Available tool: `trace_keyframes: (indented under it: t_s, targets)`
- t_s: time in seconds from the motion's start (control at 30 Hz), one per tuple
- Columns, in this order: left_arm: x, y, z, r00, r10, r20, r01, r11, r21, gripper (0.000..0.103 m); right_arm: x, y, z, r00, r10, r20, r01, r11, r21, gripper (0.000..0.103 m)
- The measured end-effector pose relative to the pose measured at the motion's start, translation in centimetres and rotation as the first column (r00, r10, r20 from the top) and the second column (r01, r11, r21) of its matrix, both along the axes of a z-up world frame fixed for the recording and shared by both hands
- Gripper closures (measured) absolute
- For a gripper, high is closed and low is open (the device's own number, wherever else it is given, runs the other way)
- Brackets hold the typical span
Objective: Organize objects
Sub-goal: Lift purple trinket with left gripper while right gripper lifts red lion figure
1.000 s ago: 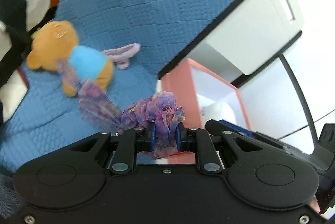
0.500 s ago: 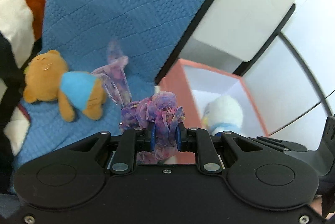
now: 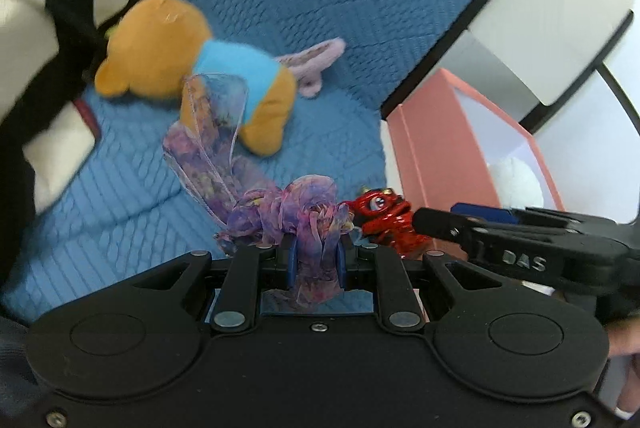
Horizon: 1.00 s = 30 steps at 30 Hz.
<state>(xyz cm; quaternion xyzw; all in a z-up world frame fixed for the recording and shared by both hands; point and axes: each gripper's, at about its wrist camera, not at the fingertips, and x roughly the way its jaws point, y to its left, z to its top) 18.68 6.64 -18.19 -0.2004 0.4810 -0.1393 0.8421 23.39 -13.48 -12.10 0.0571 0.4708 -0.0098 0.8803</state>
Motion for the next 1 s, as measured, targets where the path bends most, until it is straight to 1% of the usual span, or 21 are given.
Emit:
trace_keyframes:
  t_s: [0.1, 0.17, 0.2, 0.37, 0.4, 0.47, 0.5, 0.57, 0.63, 0.67, 0.73, 1.0]
  targets:
    - [0.4, 0.7, -1.0, 1.000, 0.004, -0.006, -0.004, 1.000, -0.010, 0.086, 1.5, 0.7, -1.6, 0.998, 0.045, -0.036, -0.048, 0.993, -0.103, 0.050]
    - [0.8, 1.0, -1.3, 1.000, 0.000, -0.005, 0.000, 1.000, -0.016, 0.086, 2.2, 0.9, -2.4, 0.995, 0.079, -0.052, -0.086, 0.985, -0.149, 0.039]
    - [0.9, 1.2, -1.5, 1.000, -0.001, -0.006, 0.001, 1.000, -0.020, 0.086, 2.6, 1.0, -2.8, 0.994, 0.087, -0.060, -0.096, 0.982, -0.164, 0.038]
    - [1.7, 1.6, -1.9, 1.000, -0.004, -0.012, 0.003, 0.999, -0.050, 0.086, 4.6, 1.0, -4.2, 0.985, 0.109, -0.131, -0.130, 0.978, -0.163, 0.037]
    - [1.9, 1.6, -1.9, 1.000, -0.001, -0.013, 0.000, 0.999, -0.047, 0.086, 5.0, 1.2, -4.5, 0.981, 0.118, -0.155, -0.144, 0.975, -0.167, 0.037]
    - [2.0, 1.3, -1.9, 1.000, 0.006, -0.004, -0.006, 1.000, -0.004, 0.086, 5.7, 1.6, -5.0, 0.972, 0.133, -0.195, -0.166, 0.973, -0.160, 0.035]
    - [2.0, 1.2, -1.9, 1.000, 0.001, 0.000, -0.001, 1.000, 0.008, 0.086, 6.0, 1.8, -5.4, 0.965, 0.143, -0.218, -0.183, 0.967, -0.176, 0.037]
    - [2.2, 1.2, -1.8, 1.000, -0.003, 0.009, 0.003, 1.000, 0.012, 0.086, 6.4, 2.4, -6.2, 0.949, 0.150, -0.276, -0.218, 0.947, -0.237, 0.038]
    - [2.3, 1.2, -2.1, 1.000, -0.006, 0.005, 0.006, 1.000, 0.027, 0.086, 6.7, 2.6, -6.9, 0.938, 0.149, -0.313, -0.234, 0.938, -0.255, 0.039]
    - [2.3, 1.2, -2.2, 1.000, -0.006, 0.001, 0.005, 1.000, 0.025, 0.086, 6.6, 2.5, -7.0, 0.937, 0.152, -0.314, -0.237, 0.937, -0.257, 0.042]
    - [2.5, 1.2, -2.5, 1.000, -0.005, -0.010, 0.005, 1.000, 0.008, 0.086, 6.5, 2.5, -6.7, 0.944, 0.148, -0.295, -0.229, 0.937, -0.264, 0.042]
    - [2.8, 1.2, -3.0, 1.000, 0.001, -0.026, -0.002, 1.000, -0.014, 0.086, 4.3, 2.1, -4.0, 0.982, 0.117, -0.152, -0.150, 0.962, -0.230, 0.042]
